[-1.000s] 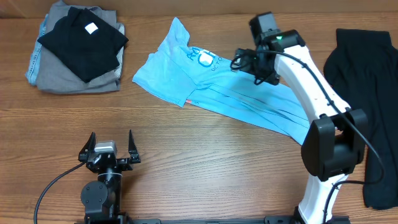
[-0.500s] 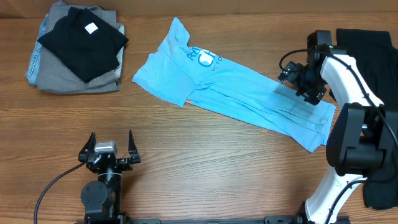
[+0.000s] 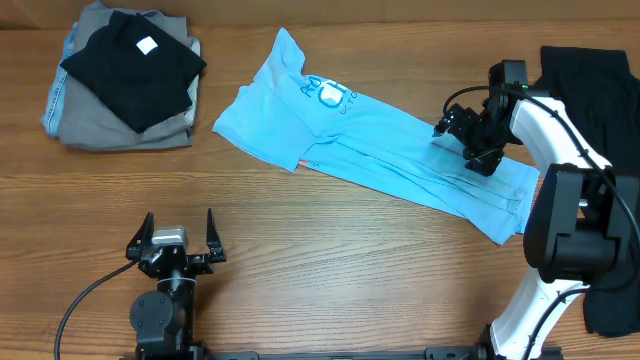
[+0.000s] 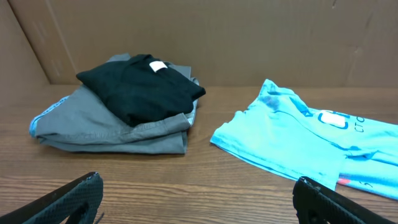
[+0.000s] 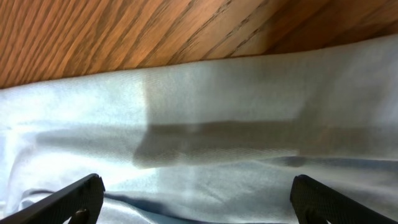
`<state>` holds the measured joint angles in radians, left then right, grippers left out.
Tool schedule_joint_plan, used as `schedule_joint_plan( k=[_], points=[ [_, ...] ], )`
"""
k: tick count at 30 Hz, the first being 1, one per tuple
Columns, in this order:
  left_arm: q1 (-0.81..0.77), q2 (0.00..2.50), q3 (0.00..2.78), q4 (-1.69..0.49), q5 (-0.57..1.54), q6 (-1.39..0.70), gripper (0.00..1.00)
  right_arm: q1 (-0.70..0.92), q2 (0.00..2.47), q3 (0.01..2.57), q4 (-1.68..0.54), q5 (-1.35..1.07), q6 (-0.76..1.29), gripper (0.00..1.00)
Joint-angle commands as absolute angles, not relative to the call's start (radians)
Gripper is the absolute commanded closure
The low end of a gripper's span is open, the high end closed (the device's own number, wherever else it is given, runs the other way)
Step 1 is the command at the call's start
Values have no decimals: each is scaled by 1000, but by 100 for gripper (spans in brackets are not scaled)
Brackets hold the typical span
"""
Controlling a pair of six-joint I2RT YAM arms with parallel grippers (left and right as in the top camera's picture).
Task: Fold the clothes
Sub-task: 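Release the T-shirt and move the right gripper to its right end, then reach the left gripper to the T-shirt's left end near the collar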
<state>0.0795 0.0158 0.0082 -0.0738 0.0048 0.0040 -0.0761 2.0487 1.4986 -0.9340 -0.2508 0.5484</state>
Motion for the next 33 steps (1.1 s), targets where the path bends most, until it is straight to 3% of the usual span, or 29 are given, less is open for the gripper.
schedule_joint_plan(
  k=[1,9,19,27,30,33],
  points=[
    [85,5,5,-35,55,16,0,-73,2011,1495,-929,-272,554,0],
    [85,5,5,146,497,10,0,-73,2011,1495,-928,-316,554,0],
    [85,93,134,187,450,-79,0,-73,2011,1495,-925,-316,554,0],
    [85,530,427,160,590,-67,0,-73,2011,1495,-928,-316,554,0],
    [84,750,598,19,643,-68,0,-73,2011,1495,-934,-316,550,0],
    [85,1060,879,-260,741,-67,0,-73,2011,1495,-944,-316,550,0]
  ],
)
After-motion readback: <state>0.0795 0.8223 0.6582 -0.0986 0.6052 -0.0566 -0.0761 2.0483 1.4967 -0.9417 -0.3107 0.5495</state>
